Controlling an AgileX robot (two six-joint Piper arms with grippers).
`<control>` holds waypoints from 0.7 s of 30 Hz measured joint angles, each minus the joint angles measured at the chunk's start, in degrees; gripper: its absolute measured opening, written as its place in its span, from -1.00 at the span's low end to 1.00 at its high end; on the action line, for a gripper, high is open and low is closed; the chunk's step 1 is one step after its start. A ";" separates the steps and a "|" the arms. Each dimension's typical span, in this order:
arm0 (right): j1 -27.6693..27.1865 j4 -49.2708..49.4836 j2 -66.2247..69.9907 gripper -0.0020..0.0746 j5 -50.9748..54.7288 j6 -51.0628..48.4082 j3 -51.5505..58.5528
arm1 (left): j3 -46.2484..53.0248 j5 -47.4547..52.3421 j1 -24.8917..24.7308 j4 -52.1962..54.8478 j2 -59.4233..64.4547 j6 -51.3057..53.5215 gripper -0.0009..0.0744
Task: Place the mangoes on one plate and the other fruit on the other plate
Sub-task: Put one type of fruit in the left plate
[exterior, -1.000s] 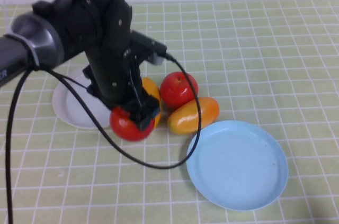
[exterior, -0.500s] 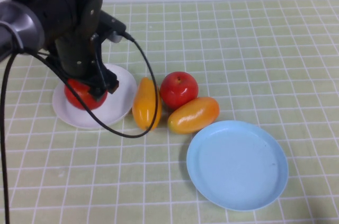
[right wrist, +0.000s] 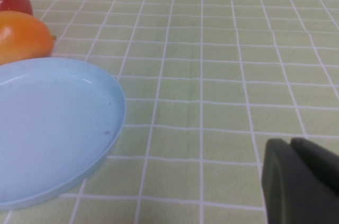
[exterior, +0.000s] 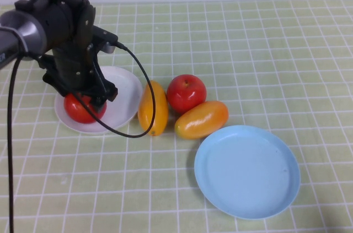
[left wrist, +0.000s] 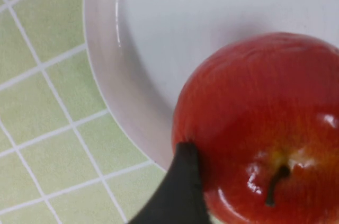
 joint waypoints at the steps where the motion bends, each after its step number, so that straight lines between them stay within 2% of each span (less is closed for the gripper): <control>1: 0.00 0.17 0.00 -0.99 0.00 0.00 0.00 | -0.16 0.44 0.00 0.00 0.00 0.00 0.64; 4: 0.00 0.20 0.00 -0.99 0.00 0.00 0.00 | -1.80 2.77 0.00 -0.35 0.49 -0.16 0.79; 12: 0.00 0.35 0.00 -0.99 0.00 0.00 0.00 | -12.47 6.16 0.00 -1.87 0.38 -1.73 0.80; 17: 0.00 0.35 0.00 -0.99 0.00 0.00 0.00 | -15.58 6.70 0.00 -11.61 -1.21 -1.73 0.80; 21: 0.00 0.35 0.00 -0.99 0.00 0.00 0.00 | -15.73 7.05 -2.80 -17.05 -1.11 1.52 0.80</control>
